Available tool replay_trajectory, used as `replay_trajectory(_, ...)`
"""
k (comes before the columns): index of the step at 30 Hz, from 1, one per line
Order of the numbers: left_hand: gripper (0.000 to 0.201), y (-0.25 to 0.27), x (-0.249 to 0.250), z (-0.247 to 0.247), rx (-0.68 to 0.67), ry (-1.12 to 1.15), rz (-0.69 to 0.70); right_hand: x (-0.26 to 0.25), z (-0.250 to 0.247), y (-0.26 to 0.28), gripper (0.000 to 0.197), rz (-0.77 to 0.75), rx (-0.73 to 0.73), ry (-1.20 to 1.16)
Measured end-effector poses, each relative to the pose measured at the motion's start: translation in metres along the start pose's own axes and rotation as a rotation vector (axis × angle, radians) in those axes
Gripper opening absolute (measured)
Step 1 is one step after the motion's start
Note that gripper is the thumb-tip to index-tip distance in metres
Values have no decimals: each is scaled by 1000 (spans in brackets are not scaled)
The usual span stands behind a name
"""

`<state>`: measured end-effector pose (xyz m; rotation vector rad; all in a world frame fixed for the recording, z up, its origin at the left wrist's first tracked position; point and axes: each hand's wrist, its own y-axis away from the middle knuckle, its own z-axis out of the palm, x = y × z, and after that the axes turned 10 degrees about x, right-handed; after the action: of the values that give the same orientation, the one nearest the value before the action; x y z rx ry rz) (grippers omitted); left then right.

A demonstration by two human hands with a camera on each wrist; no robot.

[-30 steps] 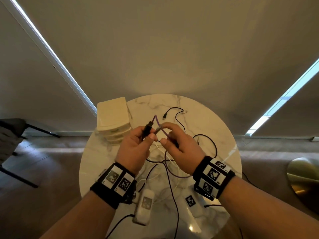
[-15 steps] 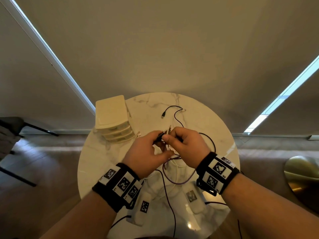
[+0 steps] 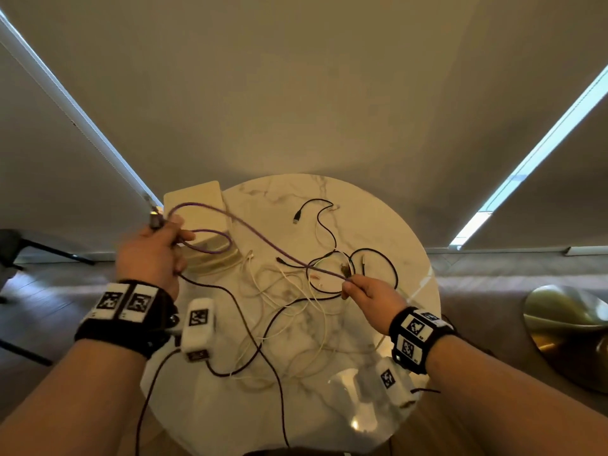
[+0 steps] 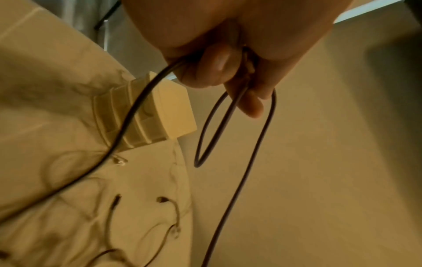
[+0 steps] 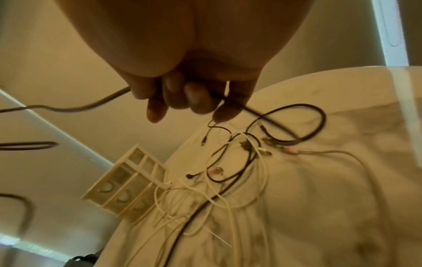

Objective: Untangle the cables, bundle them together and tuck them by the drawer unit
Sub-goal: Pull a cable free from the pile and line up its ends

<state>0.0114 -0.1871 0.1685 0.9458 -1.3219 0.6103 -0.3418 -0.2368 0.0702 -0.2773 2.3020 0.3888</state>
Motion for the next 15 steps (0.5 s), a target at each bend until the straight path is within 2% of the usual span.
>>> replay_trajectory(5, 18, 72, -35, 37, -327, -425, 195, -55, -1, -5, 33, -259, -39, 79)
replay_trajectory(8, 7, 101, -54, 58, -431, -373, 142, -83, 3, -7, 28, -392, -83, 188)
replay_trajectory(9, 9, 105, -59, 61, -447, -377, 144, -87, 3, -6, 27, -418, -87, 217)
replay_trajectory(12, 6, 102, -62, 64, -495, -429, 228, -81, 3, 0, 22, -415, -77, 148)
replay_trajectory(15, 6, 84, -62, 56, -491, -669, 407, -61, -1, 3, 21, -284, -55, 15)
